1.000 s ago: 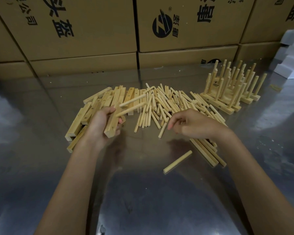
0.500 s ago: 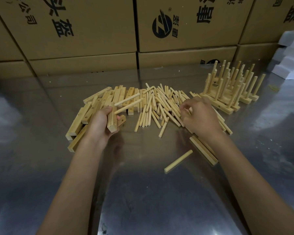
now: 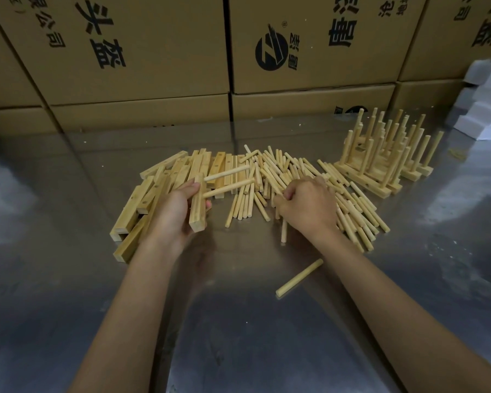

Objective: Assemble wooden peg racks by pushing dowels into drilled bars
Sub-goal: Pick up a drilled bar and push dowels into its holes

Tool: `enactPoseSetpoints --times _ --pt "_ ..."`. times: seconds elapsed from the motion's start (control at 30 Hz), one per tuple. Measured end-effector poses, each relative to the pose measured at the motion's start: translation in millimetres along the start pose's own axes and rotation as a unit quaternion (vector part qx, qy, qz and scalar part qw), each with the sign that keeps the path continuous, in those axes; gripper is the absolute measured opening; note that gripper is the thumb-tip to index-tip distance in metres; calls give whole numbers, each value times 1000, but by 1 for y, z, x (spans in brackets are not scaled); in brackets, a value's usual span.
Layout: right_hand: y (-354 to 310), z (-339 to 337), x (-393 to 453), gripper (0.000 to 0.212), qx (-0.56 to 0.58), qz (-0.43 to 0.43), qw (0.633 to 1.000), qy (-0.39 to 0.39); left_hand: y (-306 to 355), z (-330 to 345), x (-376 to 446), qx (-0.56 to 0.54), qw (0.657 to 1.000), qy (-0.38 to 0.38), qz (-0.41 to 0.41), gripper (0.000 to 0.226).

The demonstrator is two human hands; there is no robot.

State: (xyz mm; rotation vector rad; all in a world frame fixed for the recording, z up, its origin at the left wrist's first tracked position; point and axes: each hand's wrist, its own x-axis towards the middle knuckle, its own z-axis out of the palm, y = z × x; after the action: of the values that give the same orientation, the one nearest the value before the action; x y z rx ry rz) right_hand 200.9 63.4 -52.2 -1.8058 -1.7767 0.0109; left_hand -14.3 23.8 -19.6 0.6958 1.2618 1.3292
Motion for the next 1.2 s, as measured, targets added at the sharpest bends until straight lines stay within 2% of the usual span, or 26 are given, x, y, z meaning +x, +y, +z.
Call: enactPoseSetpoints --times 0.07,0.13,0.27,0.4,0.5,0.6,0.67,0.73,0.97,1.2 --pt "2 -10 2 17 66 16 998 11 0 0 -1 -3 1000 -9 3 31" --pt "1 -19 2 20 149 45 988 -16 0 0 -2 -10 1000 -18 5 29" --pt "-4 -31 -1 15 341 93 931 -94 -1 1 -3 -43 998 -52 -5 22" --pt "-7 -39 -9 16 431 108 883 -150 -4 4 -1 -65 996 -53 -4 18" --pt "-16 -45 -19 8 463 57 869 -164 -7 8 0 -68 996 -61 0 21" --pt "-31 -47 -35 10 438 -47 875 -200 -11 14 0 -38 997 -55 25 31" --pt "-39 -41 -45 17 321 -154 918 -176 -12 18 0 6 998 -36 53 40" --pt "-44 -38 -52 23 218 -230 939 -136 -12 21 -2 24 997 -15 74 37" --pt "-46 -44 -58 17 105 -312 942 -67 -9 23 -7 27 996 18 87 33" --pt "-47 -50 -59 16 40 -386 922 -4 -13 29 -13 21 994 43 96 34"
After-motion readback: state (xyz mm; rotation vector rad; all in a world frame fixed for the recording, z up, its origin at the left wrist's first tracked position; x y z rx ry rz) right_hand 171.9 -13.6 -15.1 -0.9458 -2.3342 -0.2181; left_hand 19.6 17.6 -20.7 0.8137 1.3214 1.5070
